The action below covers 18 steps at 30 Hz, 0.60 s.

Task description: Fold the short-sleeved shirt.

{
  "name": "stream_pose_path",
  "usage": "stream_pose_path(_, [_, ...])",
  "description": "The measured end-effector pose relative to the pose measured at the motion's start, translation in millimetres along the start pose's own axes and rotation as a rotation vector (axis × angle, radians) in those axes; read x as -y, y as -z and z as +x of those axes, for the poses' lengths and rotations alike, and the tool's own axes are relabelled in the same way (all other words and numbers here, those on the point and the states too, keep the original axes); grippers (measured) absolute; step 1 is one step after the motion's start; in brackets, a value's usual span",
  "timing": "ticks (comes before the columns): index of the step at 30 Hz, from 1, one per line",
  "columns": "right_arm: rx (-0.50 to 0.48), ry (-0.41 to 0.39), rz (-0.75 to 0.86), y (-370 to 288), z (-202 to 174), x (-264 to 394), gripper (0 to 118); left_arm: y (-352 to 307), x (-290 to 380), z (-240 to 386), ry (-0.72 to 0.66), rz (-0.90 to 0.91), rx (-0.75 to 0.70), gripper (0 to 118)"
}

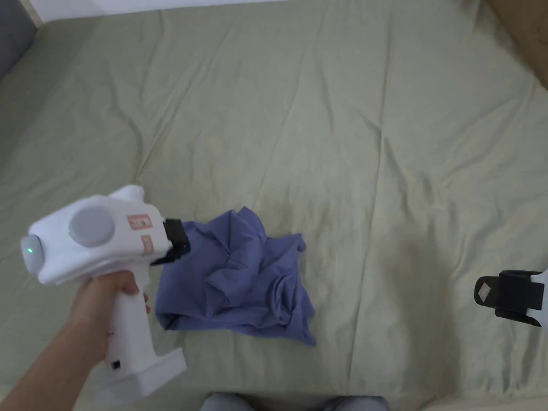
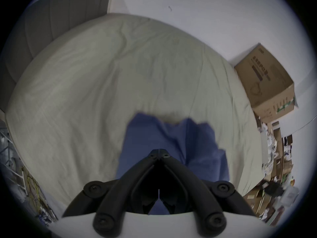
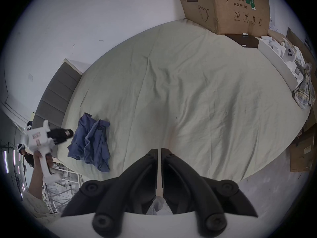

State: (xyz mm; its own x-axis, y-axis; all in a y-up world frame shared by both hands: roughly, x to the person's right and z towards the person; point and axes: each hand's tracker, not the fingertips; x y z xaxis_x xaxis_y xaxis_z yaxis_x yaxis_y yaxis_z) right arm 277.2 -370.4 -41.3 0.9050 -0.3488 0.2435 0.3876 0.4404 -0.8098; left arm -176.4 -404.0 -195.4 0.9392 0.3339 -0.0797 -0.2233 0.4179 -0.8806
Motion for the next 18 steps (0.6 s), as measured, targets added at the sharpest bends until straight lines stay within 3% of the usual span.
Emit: stream_pose_path(18, [0.031, -0.009, -0.008, -5.9, 5.6, 0.7, 5, 38.8, 75.4, 105.1, 0.139, -0.036, 0.070, 0])
